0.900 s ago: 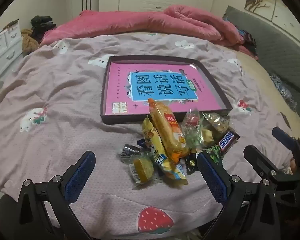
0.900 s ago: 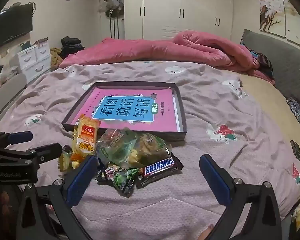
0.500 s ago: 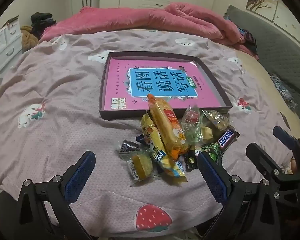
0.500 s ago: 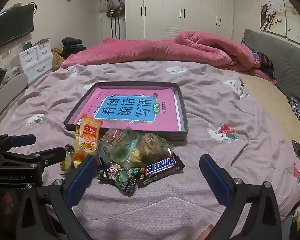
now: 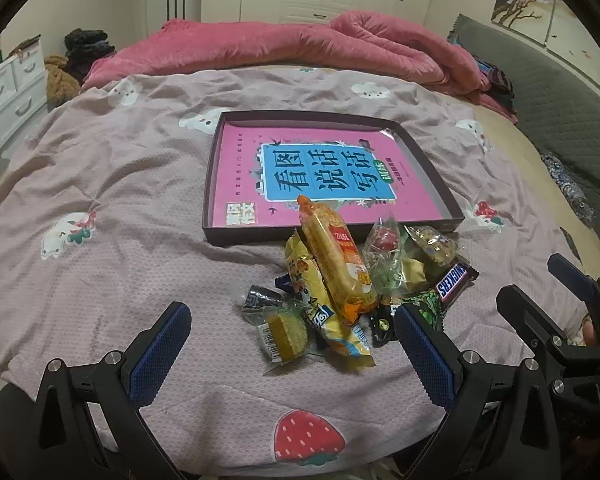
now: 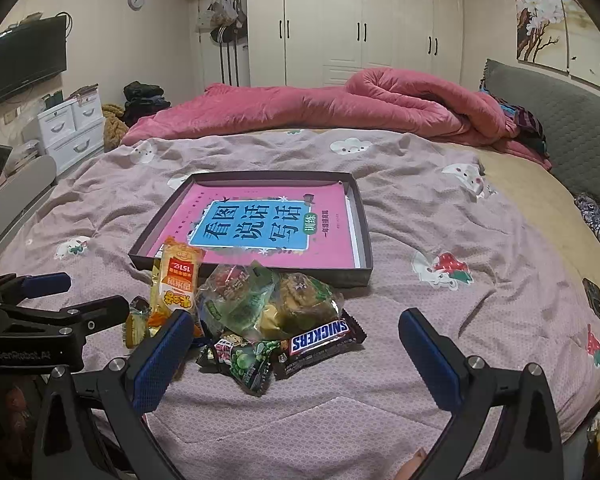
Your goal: Organize snacks
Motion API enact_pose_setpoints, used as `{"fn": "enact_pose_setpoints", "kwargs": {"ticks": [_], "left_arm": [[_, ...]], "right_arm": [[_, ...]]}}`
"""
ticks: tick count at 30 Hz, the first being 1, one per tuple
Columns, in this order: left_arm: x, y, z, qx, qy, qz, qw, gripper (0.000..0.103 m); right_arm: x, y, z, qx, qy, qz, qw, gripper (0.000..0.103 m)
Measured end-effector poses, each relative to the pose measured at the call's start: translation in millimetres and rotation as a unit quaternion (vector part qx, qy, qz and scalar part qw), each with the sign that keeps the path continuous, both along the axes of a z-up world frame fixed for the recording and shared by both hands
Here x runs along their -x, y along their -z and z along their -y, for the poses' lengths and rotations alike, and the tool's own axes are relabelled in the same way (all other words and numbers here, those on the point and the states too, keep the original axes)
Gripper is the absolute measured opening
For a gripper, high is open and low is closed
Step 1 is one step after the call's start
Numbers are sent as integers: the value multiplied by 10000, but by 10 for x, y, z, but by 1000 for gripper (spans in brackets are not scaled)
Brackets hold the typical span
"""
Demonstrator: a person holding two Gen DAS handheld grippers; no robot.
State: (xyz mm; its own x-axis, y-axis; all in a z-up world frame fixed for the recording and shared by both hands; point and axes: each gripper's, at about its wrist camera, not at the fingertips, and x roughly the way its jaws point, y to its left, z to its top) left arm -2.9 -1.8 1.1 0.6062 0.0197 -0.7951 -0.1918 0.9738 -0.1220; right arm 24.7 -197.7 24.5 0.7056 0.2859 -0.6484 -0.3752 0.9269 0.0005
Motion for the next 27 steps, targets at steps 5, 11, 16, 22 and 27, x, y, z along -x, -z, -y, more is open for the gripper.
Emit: {"fn": "enact_pose_setpoints", "kwargs": {"ticks": [5, 11, 16, 22, 27], "left_arm": [[3, -5, 2, -7, 22, 1, 10000, 101], [1, -7, 14, -10, 30, 7, 10000, 101], [0, 0, 20, -11, 56, -8, 10000, 101], [-4, 8, 19, 1, 53, -16, 10000, 101], [-3, 11, 21, -4, 57, -20, 10000, 101]], "right_arm": [[0, 0, 11, -5, 20, -11, 10000, 103], [-5, 5, 12, 16, 31, -27, 10000, 103], [-11, 14, 12, 21, 39, -50, 10000, 103], [-25, 27, 7, 26, 51, -70, 10000, 103], [-27, 37, 9, 29, 64, -84, 9999, 103]]}}
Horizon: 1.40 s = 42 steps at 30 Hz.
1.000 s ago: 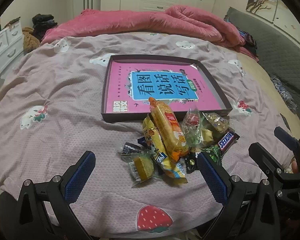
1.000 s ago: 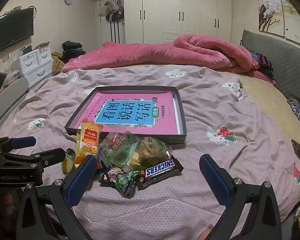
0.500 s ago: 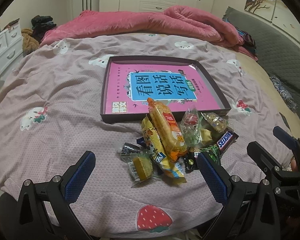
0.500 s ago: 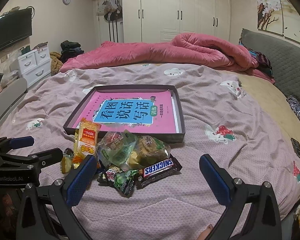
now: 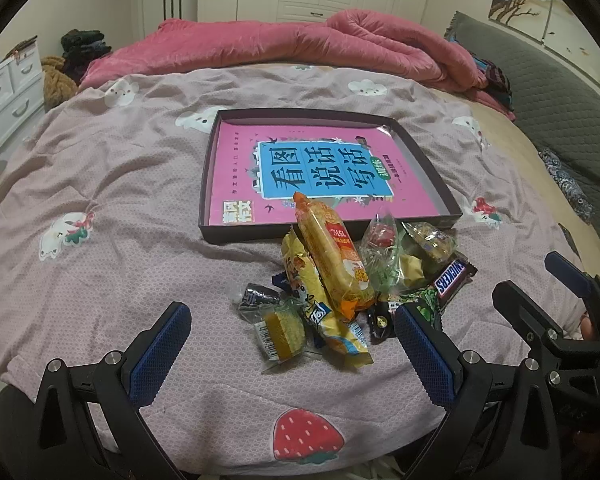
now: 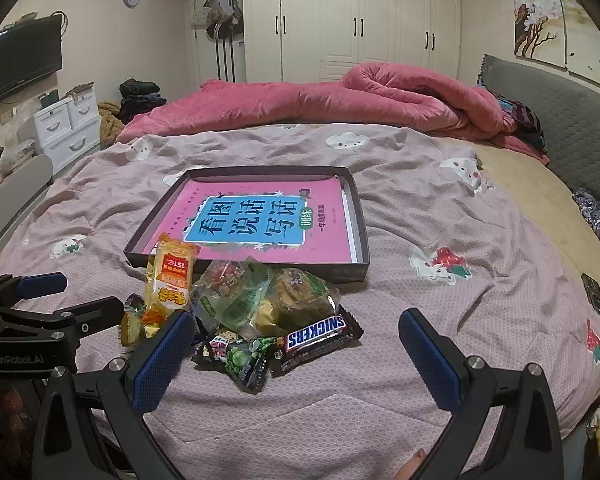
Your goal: Organize snacks
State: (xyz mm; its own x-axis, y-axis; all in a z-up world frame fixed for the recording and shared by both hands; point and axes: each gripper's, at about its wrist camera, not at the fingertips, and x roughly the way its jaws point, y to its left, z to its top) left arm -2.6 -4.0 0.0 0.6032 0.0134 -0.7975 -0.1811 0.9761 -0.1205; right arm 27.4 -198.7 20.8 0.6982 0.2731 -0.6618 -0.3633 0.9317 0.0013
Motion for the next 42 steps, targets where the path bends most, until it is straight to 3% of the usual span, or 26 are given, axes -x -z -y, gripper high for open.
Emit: {"fn": "enact_pose_setpoints", "kwargs": {"ticks": [14, 33, 42], "left_arm": [[-9, 37, -2, 47, 28, -18, 10000, 101], [-374, 80, -75, 678, 240, -153, 9973, 101], [-540, 142, 90, 784, 556, -302, 9949, 88]], "right_arm": [[-34, 31, 10, -1, 41, -67, 10000, 103], [-345, 180, 75, -105, 210, -361, 9991, 103], [-529, 296, 102, -130, 263, -555, 9980, 103]]}}
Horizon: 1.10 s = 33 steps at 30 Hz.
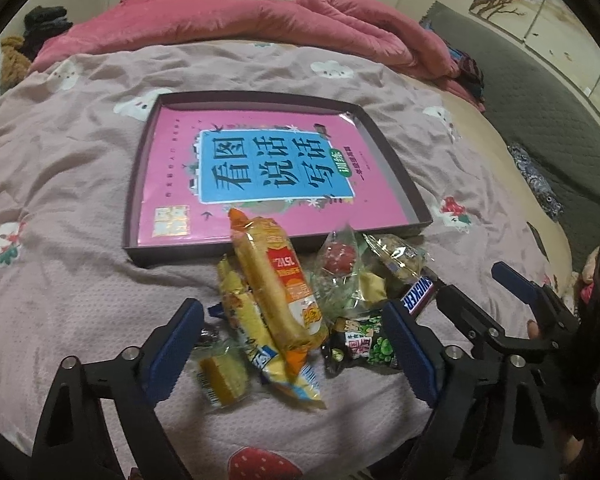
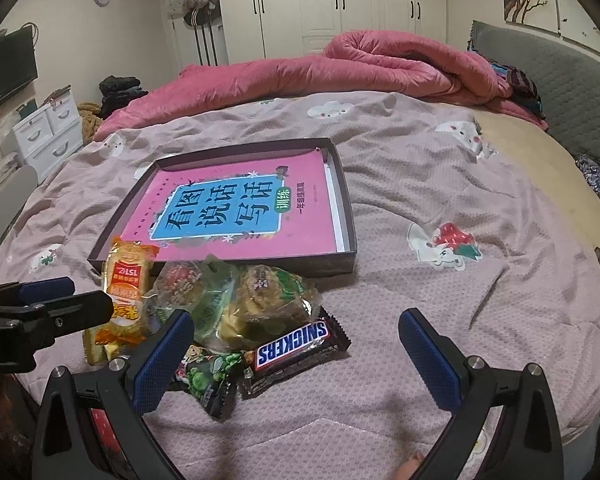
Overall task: Organize snacks
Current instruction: 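Grasp the orange-wrapped bread roll with the left gripper while the right gripper grasps the green-labelled pastry bag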
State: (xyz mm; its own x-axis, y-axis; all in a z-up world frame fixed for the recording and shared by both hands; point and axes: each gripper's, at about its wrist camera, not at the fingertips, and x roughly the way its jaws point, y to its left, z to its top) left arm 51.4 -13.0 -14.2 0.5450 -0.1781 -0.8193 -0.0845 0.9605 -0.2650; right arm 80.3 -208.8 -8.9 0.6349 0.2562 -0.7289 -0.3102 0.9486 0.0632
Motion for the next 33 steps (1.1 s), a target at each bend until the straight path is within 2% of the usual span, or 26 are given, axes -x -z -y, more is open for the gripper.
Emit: {"fn": "enact_pose_setpoints", "kwargs": {"ticks": [4, 8, 16, 23, 33], "left_arm": [[-87, 81, -2, -24, -51, -177, 9998, 81], [-166, 157, -18, -54, -104, -328, 9994, 80], [-295, 249, 24, -147, -53, -499, 9986, 73], [-373, 284, -4, -88, -28, -579, 9983, 63], [-416, 362, -171, 368, -75, -700, 9968, 41]], "right_arm": [[-89, 61, -14, 20, -80, -39, 10000, 103], [-201, 135, -38, 26, -147, -94, 9998, 103], [-408, 317, -67, -130, -234, -409, 9988, 87], [-542, 491, -96, -417, -384, -830, 9949, 68], [-528, 486, -2, -702, -447, -845, 9929, 56]]}}
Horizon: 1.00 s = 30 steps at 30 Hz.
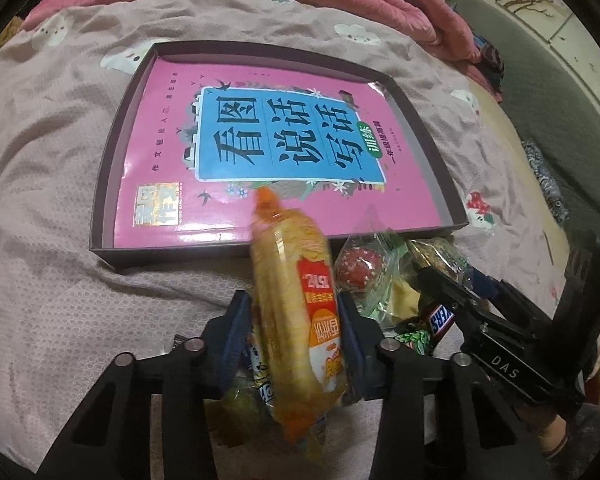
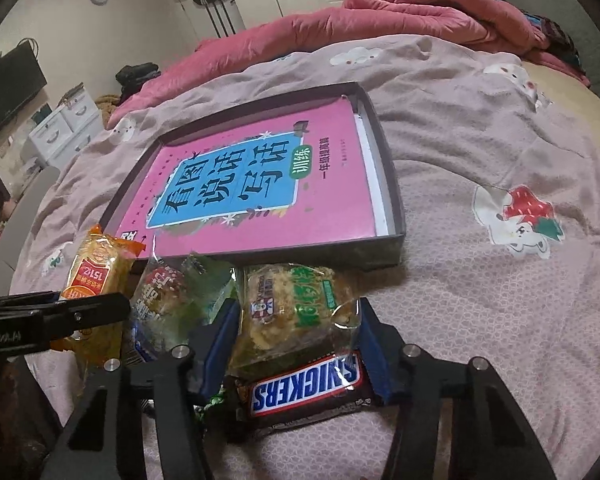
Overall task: Organize snacks
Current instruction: 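Grasp the orange-wrapped bread roll with the left gripper while the right gripper grasps the green-labelled pastry bag, then carry the bread roll into the tray with the left gripper while the right gripper carries the pastry bag there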
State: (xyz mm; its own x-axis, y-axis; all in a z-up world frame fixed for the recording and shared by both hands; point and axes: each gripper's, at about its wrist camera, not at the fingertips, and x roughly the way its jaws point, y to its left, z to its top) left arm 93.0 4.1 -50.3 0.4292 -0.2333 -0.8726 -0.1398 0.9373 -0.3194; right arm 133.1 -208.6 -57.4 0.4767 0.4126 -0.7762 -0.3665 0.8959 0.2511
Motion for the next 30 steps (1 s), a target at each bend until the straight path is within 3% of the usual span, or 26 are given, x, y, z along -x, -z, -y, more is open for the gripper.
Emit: {"fn": "enact_pose_setpoints", "kwargs": {"ticks": [14, 30], "left_arm": [[126, -127, -262, 631, -165, 111, 9978, 36], [210, -317, -422, 678, -239, 396, 9966, 34]], "right_arm": [[79, -150, 144, -164, 167, 208, 9995, 55], [136, -219, 113, -182, 102, 407, 9990, 54]]}}
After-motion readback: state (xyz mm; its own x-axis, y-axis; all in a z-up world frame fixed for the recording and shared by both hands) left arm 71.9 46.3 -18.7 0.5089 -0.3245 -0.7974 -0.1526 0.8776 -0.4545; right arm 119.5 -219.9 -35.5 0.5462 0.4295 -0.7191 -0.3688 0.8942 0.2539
